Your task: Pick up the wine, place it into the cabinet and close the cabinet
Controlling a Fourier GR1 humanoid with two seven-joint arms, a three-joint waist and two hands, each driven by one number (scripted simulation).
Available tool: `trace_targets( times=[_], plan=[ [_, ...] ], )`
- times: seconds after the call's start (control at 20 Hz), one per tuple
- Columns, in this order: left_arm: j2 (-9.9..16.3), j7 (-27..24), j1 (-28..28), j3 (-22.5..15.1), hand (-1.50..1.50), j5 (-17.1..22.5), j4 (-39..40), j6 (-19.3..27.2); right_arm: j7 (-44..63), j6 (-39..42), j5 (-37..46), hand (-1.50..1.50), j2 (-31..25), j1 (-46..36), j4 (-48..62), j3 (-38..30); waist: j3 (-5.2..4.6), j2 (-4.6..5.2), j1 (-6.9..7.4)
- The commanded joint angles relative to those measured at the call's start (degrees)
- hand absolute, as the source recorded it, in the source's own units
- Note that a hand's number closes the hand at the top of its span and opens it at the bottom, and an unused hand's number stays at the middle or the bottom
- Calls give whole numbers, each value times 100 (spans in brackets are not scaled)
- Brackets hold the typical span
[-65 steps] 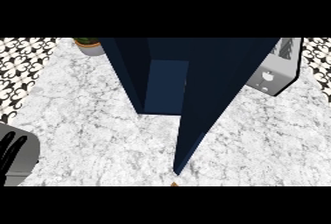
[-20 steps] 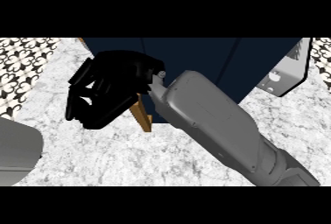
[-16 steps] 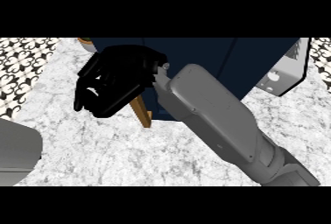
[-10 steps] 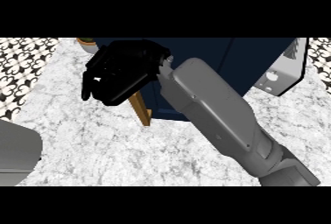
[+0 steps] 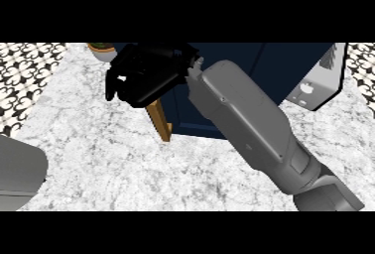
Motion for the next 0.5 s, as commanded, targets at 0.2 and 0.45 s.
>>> trace_targets(
  times=[0.2,0.45],
  plan=[
    [35,-138,0,486,-150,24,386,35,-924,-877,684,150,-906,-81,483,-645,44,142,-2],
    [-123,-70,-282,378,-150,-168,266,257,-1236,-863,839,150,-788,-15,590,-623,39,205,-54]
  ],
)
